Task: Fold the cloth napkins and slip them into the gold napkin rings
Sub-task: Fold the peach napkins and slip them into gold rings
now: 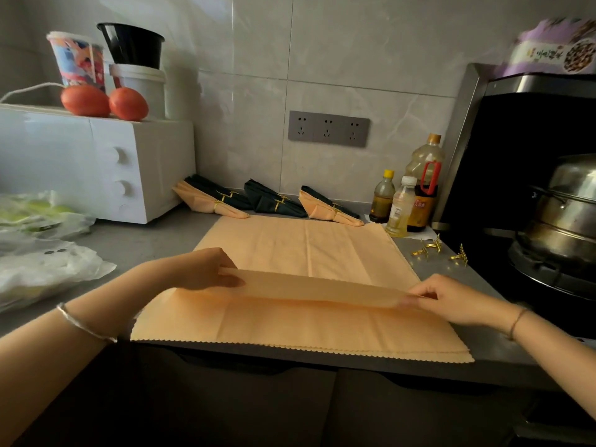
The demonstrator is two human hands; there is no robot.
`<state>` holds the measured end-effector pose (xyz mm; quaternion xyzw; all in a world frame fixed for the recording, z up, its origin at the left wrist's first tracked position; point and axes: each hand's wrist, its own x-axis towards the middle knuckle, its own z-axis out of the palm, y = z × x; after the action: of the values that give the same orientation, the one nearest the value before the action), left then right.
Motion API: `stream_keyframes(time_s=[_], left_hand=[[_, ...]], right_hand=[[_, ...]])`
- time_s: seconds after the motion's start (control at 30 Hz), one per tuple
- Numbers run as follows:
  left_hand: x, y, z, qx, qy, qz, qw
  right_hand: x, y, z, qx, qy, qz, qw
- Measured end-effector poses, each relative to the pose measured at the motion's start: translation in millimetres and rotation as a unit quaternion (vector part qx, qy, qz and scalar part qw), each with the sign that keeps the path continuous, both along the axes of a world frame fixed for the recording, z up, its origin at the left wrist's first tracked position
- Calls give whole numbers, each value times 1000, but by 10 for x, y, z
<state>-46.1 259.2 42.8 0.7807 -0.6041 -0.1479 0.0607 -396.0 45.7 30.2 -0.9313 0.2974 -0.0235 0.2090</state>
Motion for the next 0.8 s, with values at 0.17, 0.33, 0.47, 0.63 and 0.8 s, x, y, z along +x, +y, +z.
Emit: stream_keyframes(time_s=[0.17, 0.33, 0.47, 0.63, 0.8], left_hand=[[4, -58, 285, 154, 20, 40, 987], [33, -127, 496, 300, 77, 42, 950], [217, -288, 549, 235, 170, 76, 954], [605, -846, 372, 29, 49, 56, 997], [865, -1458, 1, -118, -57, 79, 988]], right_hand=[[-1, -92, 305, 129, 125, 27, 983], [-3, -203, 539, 290, 234, 76, 925], [92, -421, 614, 293, 188, 40, 936], [515, -809, 442, 123, 74, -82, 986], [947, -1296, 123, -94, 49, -96, 990]])
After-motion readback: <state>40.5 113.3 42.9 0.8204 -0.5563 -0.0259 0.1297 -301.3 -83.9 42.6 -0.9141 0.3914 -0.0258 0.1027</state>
